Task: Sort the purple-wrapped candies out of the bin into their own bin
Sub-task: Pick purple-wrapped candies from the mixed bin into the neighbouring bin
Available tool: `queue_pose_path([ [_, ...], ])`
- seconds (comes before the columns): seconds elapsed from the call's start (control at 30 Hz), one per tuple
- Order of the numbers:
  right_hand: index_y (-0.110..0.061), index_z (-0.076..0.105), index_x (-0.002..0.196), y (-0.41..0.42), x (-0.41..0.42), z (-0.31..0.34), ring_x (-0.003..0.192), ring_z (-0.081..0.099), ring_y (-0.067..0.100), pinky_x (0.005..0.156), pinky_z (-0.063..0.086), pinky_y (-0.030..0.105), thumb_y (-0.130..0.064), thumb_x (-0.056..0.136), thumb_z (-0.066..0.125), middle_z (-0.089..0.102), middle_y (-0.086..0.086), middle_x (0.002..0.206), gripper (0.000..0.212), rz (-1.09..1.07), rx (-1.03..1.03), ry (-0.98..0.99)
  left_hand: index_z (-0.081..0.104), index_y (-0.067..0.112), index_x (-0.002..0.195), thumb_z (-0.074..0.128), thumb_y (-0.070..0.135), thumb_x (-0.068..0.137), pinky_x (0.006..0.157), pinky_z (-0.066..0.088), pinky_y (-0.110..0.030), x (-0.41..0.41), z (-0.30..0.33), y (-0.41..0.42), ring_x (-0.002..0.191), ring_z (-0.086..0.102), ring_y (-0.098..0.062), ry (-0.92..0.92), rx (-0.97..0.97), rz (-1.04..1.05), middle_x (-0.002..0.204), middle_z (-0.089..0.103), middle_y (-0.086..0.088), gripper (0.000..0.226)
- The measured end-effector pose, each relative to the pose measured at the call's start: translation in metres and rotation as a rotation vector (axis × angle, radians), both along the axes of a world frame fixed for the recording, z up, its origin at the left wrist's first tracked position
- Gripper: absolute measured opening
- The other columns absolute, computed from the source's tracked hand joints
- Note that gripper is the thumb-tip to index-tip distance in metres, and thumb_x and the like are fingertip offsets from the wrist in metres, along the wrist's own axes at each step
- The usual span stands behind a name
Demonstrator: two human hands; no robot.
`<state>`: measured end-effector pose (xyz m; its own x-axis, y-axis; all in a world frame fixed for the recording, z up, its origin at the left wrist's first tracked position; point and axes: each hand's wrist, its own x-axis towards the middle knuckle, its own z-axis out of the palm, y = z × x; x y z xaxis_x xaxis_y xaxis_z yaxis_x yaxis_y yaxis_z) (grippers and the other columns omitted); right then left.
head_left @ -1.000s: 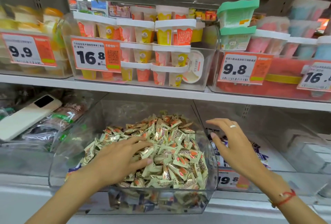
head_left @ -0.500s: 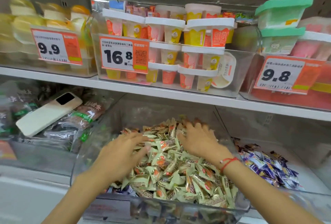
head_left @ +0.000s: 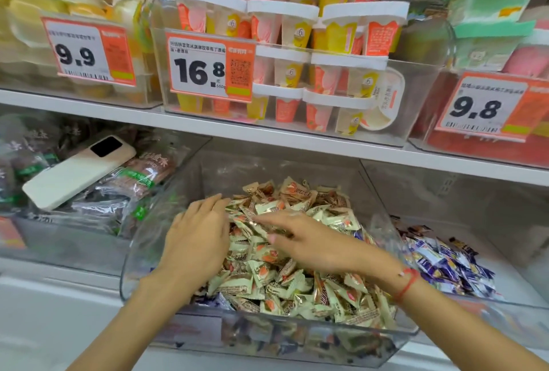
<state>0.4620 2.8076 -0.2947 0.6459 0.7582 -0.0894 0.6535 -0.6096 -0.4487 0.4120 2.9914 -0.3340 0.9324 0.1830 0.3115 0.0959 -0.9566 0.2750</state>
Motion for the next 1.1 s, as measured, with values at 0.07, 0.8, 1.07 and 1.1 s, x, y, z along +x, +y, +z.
queue_pose_path([
  [0.07,-0.037,0.036,0.145,-0.027,-0.009,0.003,0.141,0.020,0.006,0.117,0.019,0.036,-0.036,0.102,0.039,0.031,-0.014,0.152,0.043,0.016,-0.050,-0.142,0.036,0.028,0.143,0.029,0.034,0.102,0.111,0.026,-0.032,0.003,0.008,-0.007,0.139,0.025,-0.010,-0.044,-0.080,-0.126,0.151,0.030,0.011,0.042],
  [0.8,-0.022,0.059,0.126,-0.122,0.012,-0.022,0.092,0.056,0.004,0.078,0.049,0.022,-0.010,0.090,0.061,0.059,-0.005,0.118,0.039,-0.727,0.639,-0.223,0.053,0.031,0.127,0.051,0.045,0.093,0.099,0.039,-0.035,0.066,0.042,-0.082,0.118,0.047,-0.017,-0.112,0.155,-0.351,0.126,0.057,0.005,0.036],
  [1.07,-0.029,0.067,0.104,-0.128,0.013,-0.029,0.088,0.057,-0.006,0.067,0.044,0.005,-0.011,0.092,0.057,0.054,-0.015,0.113,0.023,-0.626,0.674,-0.247,0.063,0.035,0.107,0.050,0.053,0.092,0.089,0.046,-0.037,0.084,0.024,-0.106,0.108,0.054,-0.016,0.253,0.214,-0.487,0.114,0.059,0.008,0.027],
  [1.1,-0.028,0.067,0.103,-0.129,0.012,-0.030,0.088,0.057,-0.005,0.068,0.044,0.004,-0.011,0.093,0.056,0.053,-0.014,0.114,0.022,-0.609,0.681,-0.251,0.063,0.035,0.103,0.052,0.052,0.091,0.090,0.046,-0.037,0.082,0.024,-0.094,0.109,0.054,-0.015,0.253,0.225,-0.446,0.115,0.059,0.009,0.023],
])
